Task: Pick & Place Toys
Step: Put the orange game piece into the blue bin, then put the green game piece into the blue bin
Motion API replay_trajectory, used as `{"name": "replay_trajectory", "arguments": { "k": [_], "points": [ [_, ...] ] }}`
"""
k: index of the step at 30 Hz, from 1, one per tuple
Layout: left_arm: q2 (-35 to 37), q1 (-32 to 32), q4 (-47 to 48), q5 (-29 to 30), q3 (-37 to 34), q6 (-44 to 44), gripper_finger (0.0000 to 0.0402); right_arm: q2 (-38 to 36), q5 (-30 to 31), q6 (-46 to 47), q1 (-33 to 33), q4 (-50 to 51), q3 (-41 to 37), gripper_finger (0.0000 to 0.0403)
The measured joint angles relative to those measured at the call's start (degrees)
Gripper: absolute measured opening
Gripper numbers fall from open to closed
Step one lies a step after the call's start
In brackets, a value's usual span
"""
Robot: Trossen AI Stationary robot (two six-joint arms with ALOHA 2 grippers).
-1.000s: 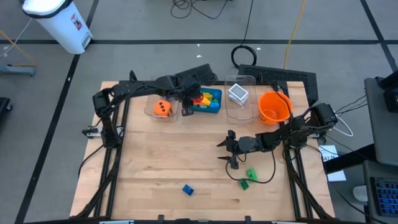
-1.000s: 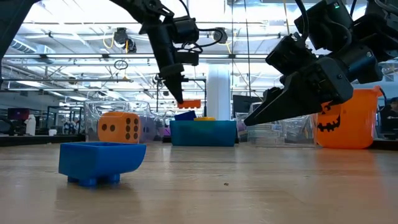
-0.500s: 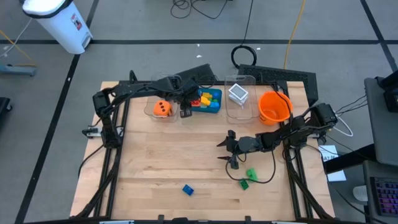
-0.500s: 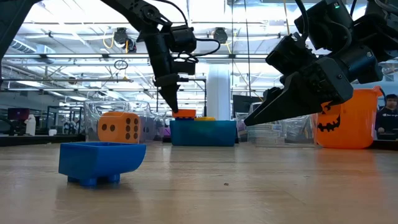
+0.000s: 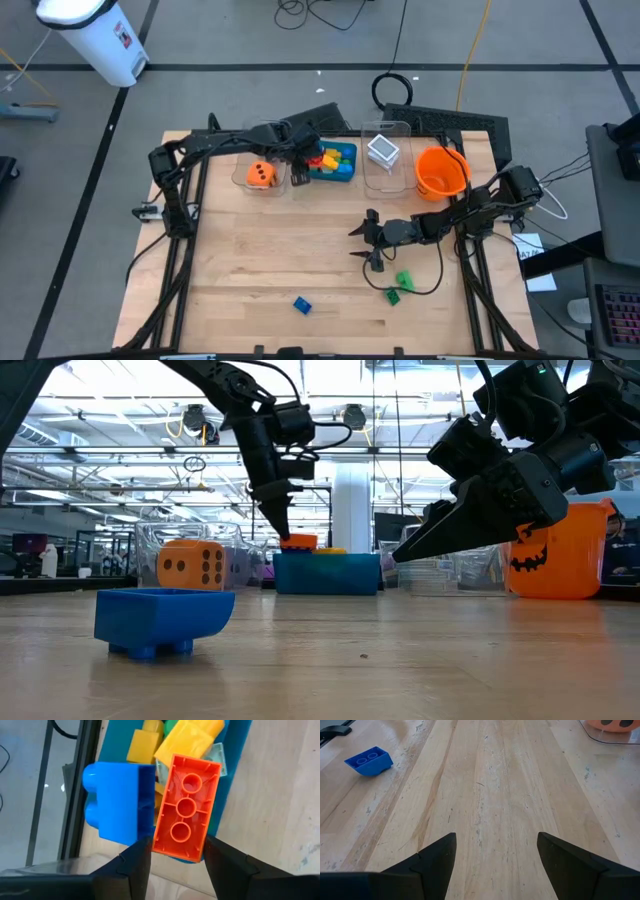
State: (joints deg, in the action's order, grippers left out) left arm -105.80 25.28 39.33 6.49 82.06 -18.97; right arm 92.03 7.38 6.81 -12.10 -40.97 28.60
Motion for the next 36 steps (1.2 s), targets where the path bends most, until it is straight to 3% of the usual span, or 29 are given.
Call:
{"name": "replay_trajectory", "arguments": {
  "k": [8, 19, 25, 31, 36],
  "points": [
    [0.0, 0.0, -0.1, -0.9, 0.0, 0.1, 0.0183, 0.0, 0.0, 0.0, 0.0, 0.0, 0.0, 0.027],
    [0.0, 0.0, -0.1, -0.9, 0.0, 0.7, 0.0236, 0.0, 0.0, 0.0, 0.0, 0.0, 0.0, 0.027],
    [0.1, 0.0, -0.5, -0.9, 0.0, 0.2, 0.0234, 0.0, 0.0, 0.0, 0.0, 0.0, 0.0, 0.027],
    [3.5, -0.3, 1.6, -0.5, 0.0, 0.1, 0.0228, 0.0, 0.0, 0.0, 0.0, 0.1, 0.0, 0.027],
    [10.2, -0.7, 4.1, -0.5, 0.1, 2.4, 0.023, 0.0, 0.0, 0.0, 0.0, 0.1, -0.1, 0.027]
  ]
}}
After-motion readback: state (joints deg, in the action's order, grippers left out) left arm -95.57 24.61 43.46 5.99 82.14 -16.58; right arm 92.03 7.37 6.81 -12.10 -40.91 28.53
